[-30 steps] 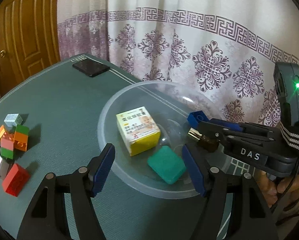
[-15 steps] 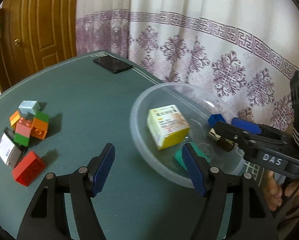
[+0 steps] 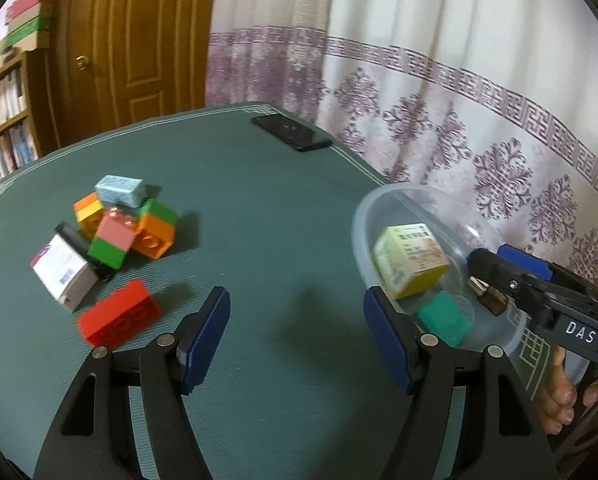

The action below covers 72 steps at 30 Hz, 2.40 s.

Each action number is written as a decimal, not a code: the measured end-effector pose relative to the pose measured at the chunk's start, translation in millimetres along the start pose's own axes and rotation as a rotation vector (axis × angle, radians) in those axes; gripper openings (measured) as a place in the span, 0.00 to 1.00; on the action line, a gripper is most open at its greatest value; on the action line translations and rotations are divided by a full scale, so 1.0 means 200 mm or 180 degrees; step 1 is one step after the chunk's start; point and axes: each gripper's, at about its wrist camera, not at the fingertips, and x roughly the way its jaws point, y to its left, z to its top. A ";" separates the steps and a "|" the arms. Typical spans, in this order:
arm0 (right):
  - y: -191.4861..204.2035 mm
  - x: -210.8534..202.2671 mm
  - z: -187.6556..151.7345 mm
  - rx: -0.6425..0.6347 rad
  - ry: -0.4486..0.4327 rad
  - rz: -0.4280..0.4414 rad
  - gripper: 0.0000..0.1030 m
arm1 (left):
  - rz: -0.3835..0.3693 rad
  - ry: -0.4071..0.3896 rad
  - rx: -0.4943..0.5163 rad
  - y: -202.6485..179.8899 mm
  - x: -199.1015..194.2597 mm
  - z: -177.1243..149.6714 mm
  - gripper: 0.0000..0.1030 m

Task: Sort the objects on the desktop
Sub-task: 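Move both tools back over the table toward the red brick, then close the right tool on the red toy brick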

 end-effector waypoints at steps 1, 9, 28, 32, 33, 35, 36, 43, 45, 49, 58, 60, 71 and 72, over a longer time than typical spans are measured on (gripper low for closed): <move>0.01 0.00 0.00 -0.0010 0.0000 0.0014 0.76 | 0.0025 -0.0004 -0.0021 0.02 -0.01 0.00 0.71; 0.18 0.03 0.05 -0.0155 -0.0042 0.0185 0.76 | 0.0241 -0.0097 -0.0232 0.22 -0.09 -0.01 0.71; 0.63 0.19 0.02 -0.0633 0.0185 0.0709 0.77 | 0.0707 -0.0212 -0.0736 0.66 -0.23 -0.08 0.71; 0.75 0.24 0.00 -0.0776 0.0264 0.0818 0.77 | 0.0756 -0.0211 -0.0802 0.73 -0.24 -0.11 0.71; 0.77 0.25 0.00 -0.0802 0.0275 0.0836 0.77 | 0.0767 -0.0214 -0.0826 0.75 -0.25 -0.11 0.71; 0.82 0.27 -0.02 -0.0875 0.0311 0.0874 0.77 | 0.0786 -0.0221 -0.0865 0.78 -0.26 -0.12 0.71; 0.85 0.29 -0.03 -0.0913 0.0347 0.0907 0.77 | 0.0798 -0.0224 -0.0886 0.80 -0.26 -0.12 0.71; 1.01 0.38 -0.07 -0.1112 0.0494 0.1016 0.77 | 0.0874 -0.0218 -0.1021 0.90 -0.28 -0.16 0.71; 1.04 0.41 -0.08 -0.1169 0.0516 0.1022 0.77 | 0.0878 -0.0207 -0.1039 0.92 -0.27 -0.16 0.71; 1.10 0.48 -0.10 -0.1241 0.0596 0.1012 0.77 | 0.0877 -0.0178 -0.1093 0.95 -0.26 -0.17 0.71; 1.14 0.59 -0.10 -0.1213 0.0739 0.1037 0.77 | 0.0869 -0.0120 -0.1132 0.99 -0.22 -0.17 0.71; 1.15 0.61 -0.11 -0.1225 0.0752 0.1036 0.77 | 0.0867 -0.0110 -0.1125 0.99 -0.21 -0.17 0.71; 1.16 0.68 -0.11 -0.1203 0.0810 0.1034 0.77 | 0.0838 -0.0032 -0.1031 0.98 -0.15 -0.12 0.71; 1.16 0.68 -0.12 -0.1216 0.0826 0.1036 0.77 | 0.0841 -0.0024 -0.1022 0.98 -0.14 -0.12 0.71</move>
